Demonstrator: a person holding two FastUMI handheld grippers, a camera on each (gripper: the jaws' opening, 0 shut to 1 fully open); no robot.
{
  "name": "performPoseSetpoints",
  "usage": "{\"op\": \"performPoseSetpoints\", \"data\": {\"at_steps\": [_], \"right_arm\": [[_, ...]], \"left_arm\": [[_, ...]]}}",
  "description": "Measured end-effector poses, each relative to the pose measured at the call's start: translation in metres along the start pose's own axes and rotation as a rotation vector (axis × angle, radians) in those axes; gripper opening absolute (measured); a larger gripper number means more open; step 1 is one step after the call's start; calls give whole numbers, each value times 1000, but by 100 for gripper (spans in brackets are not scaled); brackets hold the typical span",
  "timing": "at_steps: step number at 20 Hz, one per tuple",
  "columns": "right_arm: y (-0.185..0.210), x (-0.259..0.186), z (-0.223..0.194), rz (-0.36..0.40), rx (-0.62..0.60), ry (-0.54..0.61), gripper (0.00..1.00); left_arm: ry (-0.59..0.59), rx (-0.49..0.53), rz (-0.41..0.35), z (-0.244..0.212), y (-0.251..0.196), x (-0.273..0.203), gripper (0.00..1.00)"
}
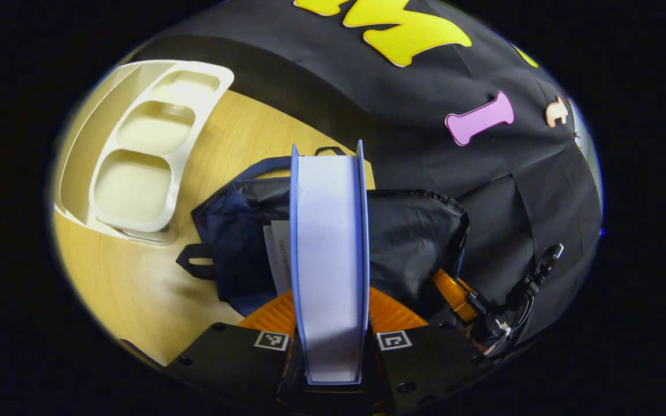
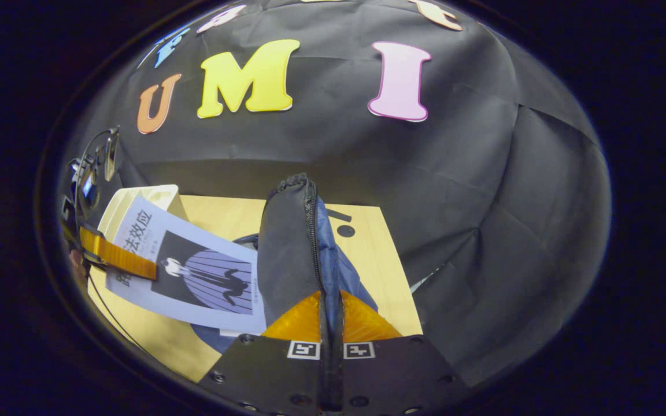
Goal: Open the schoolbag, grab two books from the bookshelf and put them into the schoolbag.
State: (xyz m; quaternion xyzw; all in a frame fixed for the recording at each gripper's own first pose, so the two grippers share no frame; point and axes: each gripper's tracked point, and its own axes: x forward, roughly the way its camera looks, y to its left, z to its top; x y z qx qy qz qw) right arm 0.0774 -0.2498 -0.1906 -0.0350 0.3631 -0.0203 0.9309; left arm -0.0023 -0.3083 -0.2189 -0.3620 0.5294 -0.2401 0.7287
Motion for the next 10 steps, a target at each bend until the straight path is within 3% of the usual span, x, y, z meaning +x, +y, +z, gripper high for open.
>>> {"op": "performPoseSetpoints", "data": {"at_steps": [4, 10], "right_arm": [[-3, -4, 4, 7, 22, 9, 0], [-3, -19, 20, -11, -20, -14, 0]], "left_arm": [[6, -74, -66, -6, 1, 21, 41], [-7, -74, -146, -10, -14, 52, 41]]}}
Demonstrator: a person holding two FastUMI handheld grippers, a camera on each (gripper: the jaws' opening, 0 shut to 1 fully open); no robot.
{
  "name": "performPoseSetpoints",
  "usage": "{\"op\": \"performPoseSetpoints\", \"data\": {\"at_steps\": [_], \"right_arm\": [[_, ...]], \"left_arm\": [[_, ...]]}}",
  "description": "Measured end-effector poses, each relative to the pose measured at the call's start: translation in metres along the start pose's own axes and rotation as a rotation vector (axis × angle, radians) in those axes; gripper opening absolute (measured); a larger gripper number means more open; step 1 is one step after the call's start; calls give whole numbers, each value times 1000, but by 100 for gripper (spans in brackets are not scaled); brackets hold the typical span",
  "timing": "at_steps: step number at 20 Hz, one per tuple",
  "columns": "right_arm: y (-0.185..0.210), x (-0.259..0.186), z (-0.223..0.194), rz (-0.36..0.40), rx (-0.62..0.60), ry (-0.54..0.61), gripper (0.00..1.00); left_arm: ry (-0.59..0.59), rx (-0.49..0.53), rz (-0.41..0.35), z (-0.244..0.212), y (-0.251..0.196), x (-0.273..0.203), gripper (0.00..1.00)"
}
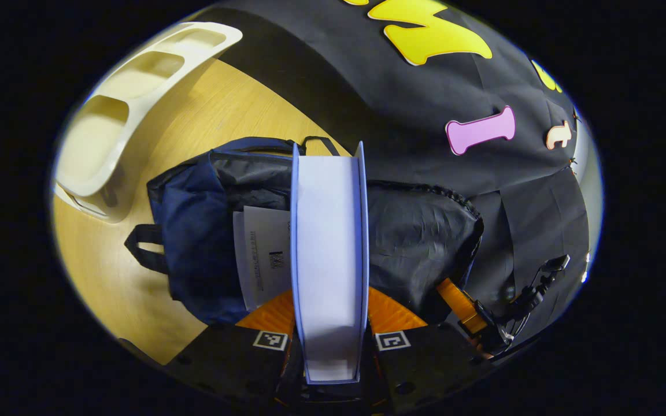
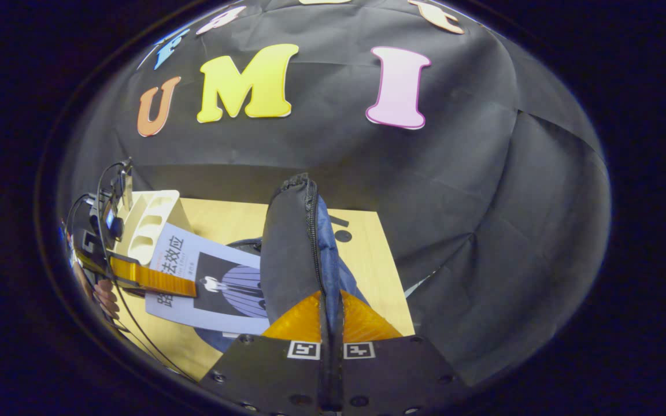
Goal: Open the schoolbag, grab two books from the bookshelf and put them into the schoolbag.
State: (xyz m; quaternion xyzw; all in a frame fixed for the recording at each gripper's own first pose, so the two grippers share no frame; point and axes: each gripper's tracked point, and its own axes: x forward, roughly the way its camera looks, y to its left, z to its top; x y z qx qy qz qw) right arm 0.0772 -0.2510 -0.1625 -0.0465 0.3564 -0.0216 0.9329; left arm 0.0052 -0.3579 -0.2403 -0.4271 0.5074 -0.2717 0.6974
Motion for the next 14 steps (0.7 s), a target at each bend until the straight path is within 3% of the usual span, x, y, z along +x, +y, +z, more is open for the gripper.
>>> {"op": "performPoseSetpoints", "data": {"at_steps": [5, 11, 14], "right_arm": [[5, -6, 6, -6, -37, -6, 0], [10, -4, 11, -1, -57, -5, 0], [10, -4, 10, 1, -57, -1, 0]], "left_arm": [[-6, -57, -73, 0, -2, 29, 43], [19, -139, -156, -6, -1, 73, 38], [26, -172, -199, -5, -1, 88, 41]]}}
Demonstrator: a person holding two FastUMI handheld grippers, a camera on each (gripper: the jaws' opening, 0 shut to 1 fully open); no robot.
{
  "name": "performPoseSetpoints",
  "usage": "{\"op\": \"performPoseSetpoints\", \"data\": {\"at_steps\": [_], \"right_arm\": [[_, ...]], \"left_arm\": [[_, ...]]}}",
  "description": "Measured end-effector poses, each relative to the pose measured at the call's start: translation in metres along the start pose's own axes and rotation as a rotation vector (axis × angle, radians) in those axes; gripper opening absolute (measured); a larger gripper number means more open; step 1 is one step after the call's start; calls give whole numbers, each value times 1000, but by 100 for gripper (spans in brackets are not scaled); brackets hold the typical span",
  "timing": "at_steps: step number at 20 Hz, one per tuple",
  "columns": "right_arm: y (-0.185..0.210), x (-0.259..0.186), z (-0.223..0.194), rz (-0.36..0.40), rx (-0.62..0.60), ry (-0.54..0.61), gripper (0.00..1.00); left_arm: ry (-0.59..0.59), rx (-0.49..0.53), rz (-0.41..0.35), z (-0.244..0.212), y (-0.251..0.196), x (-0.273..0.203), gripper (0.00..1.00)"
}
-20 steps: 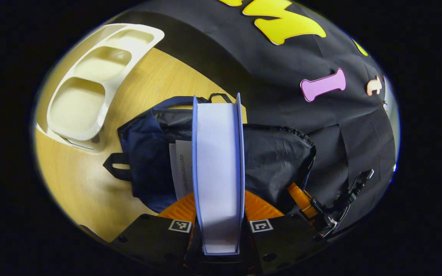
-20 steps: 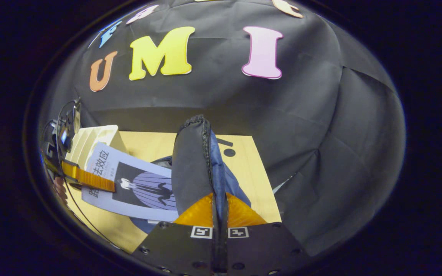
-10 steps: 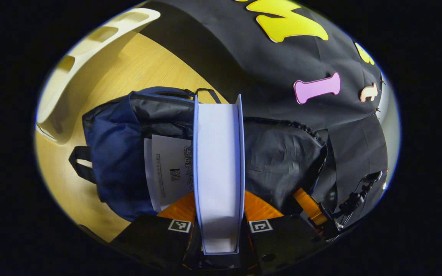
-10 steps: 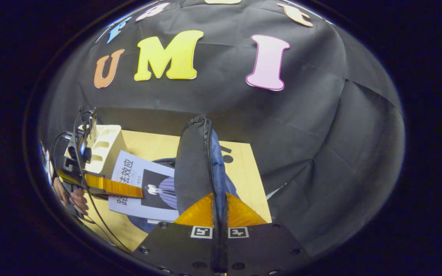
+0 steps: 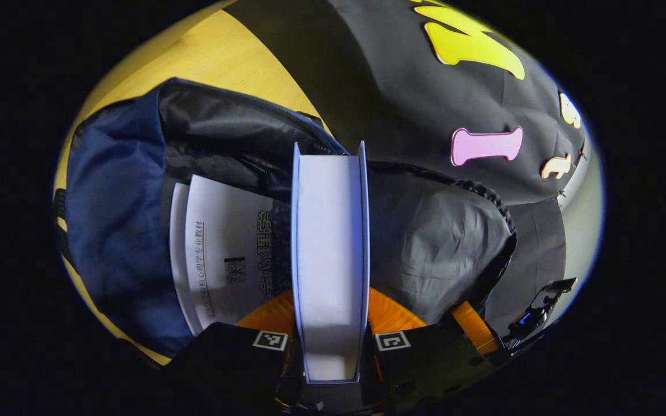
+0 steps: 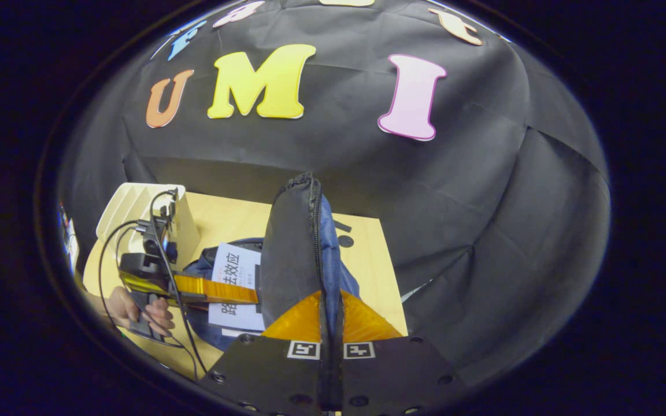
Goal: Open the schoolbag, grab two books from the bookshelf and put them into the schoolbag.
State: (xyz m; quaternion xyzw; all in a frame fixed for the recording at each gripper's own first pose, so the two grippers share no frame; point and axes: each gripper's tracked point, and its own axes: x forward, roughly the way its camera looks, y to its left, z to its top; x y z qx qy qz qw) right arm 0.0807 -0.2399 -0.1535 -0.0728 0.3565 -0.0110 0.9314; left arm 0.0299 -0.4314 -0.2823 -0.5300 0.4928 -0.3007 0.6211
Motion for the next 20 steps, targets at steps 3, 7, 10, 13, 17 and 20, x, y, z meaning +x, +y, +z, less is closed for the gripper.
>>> {"op": "performPoseSetpoints", "data": {"at_steps": [3, 7, 10, 13, 17, 20], "right_arm": [[3, 4, 0, 6, 2, 4, 0], [5, 7, 1, 15, 2, 6, 0], [8, 10, 0, 21, 0, 12, 0], [11, 12, -1, 25, -3, 16, 0], [17, 14, -3, 27, -6, 19, 0], [20, 15, -4, 31, -4, 20, 0]], "left_arm": [[18, -15, -19, -4, 7, 14, 44], [39, -27, -27, -11, 19, 23, 42], [51, -45, -18, -12, 20, 22, 44], [79, -58, 32, -16, 32, 28, 62], [150, -66, 151, -23, 40, 26, 70], [199, -5, 276, -25, 44, 9, 78]]}}
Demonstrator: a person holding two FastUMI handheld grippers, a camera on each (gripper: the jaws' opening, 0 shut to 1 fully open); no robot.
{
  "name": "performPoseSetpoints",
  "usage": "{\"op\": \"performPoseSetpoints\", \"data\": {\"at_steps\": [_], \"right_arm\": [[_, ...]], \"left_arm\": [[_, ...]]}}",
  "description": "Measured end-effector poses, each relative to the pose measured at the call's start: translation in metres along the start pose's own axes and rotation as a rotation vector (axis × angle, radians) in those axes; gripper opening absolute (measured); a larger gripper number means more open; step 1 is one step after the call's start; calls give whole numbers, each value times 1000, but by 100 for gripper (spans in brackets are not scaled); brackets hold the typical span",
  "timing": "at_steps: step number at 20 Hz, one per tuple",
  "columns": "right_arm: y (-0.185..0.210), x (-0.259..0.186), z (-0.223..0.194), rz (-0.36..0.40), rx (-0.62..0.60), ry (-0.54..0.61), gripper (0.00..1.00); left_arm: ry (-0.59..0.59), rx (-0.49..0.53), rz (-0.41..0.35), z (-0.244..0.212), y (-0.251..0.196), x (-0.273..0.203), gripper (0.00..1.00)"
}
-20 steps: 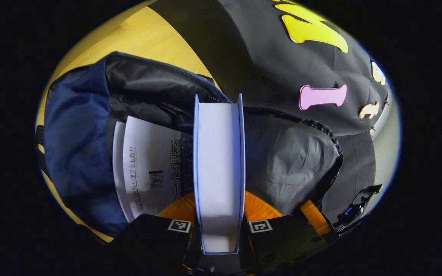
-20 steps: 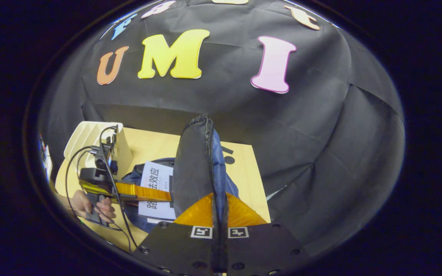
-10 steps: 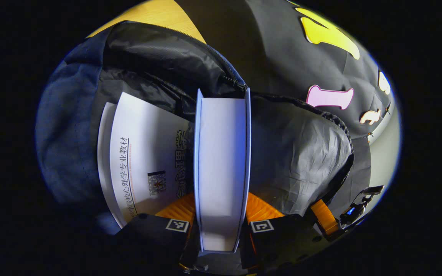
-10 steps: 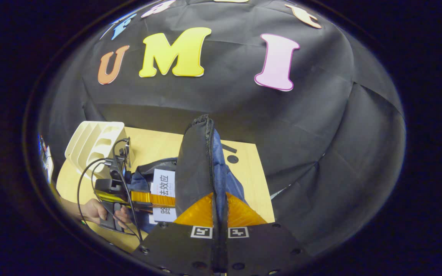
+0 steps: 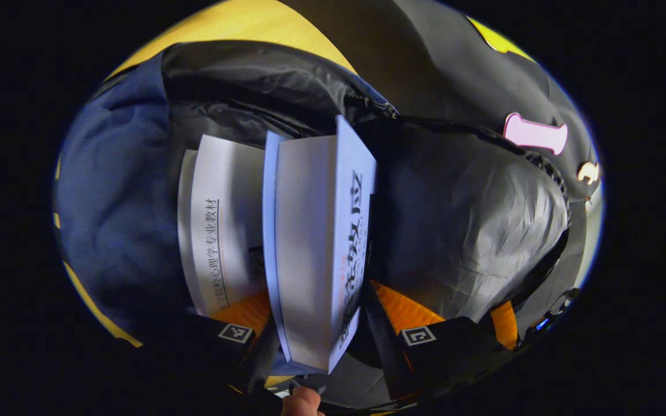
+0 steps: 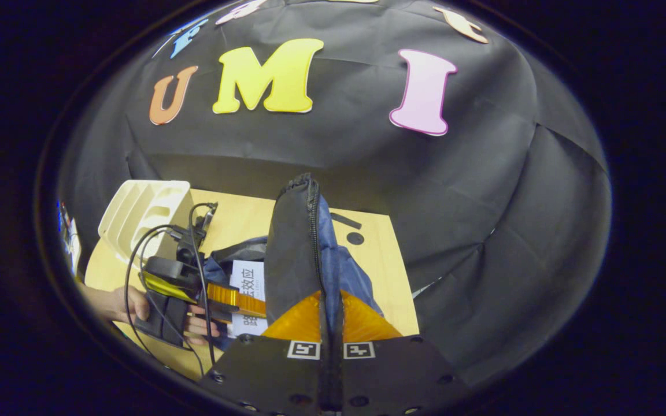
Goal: Open the schoolbag, grab two books from the bookshelf and put them into the schoolbag.
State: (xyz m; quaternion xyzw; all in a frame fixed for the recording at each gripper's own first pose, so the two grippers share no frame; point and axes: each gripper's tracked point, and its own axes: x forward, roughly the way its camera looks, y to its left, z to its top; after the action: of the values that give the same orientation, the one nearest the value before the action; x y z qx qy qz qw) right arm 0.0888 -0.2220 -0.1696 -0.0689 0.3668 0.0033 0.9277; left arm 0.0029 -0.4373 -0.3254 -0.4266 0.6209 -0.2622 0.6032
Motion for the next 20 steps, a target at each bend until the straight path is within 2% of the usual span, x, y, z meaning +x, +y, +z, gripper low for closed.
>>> {"op": "performPoseSetpoints", "data": {"at_steps": [2, 6, 10, 13, 20], "right_arm": [[3, 0, -1, 4, 5, 0, 0], [15, -1, -4, 17, 14, -2, 0], [29, -5, -6, 24, 17, -12, 0], [42, -10, -7, 29, 16, -19, 0], [84, -24, -12, 58, 3, -35, 0]], "left_arm": [[6, 38, 74, -1, 5, -13, 83], [-20, 141, 229, 2, 9, -52, 82], [-69, 344, 393, 14, 13, -101, 82], [-123, 468, 461, 24, 6, -133, 82], [-237, 603, 578, 32, 1, -225, 82]]}}
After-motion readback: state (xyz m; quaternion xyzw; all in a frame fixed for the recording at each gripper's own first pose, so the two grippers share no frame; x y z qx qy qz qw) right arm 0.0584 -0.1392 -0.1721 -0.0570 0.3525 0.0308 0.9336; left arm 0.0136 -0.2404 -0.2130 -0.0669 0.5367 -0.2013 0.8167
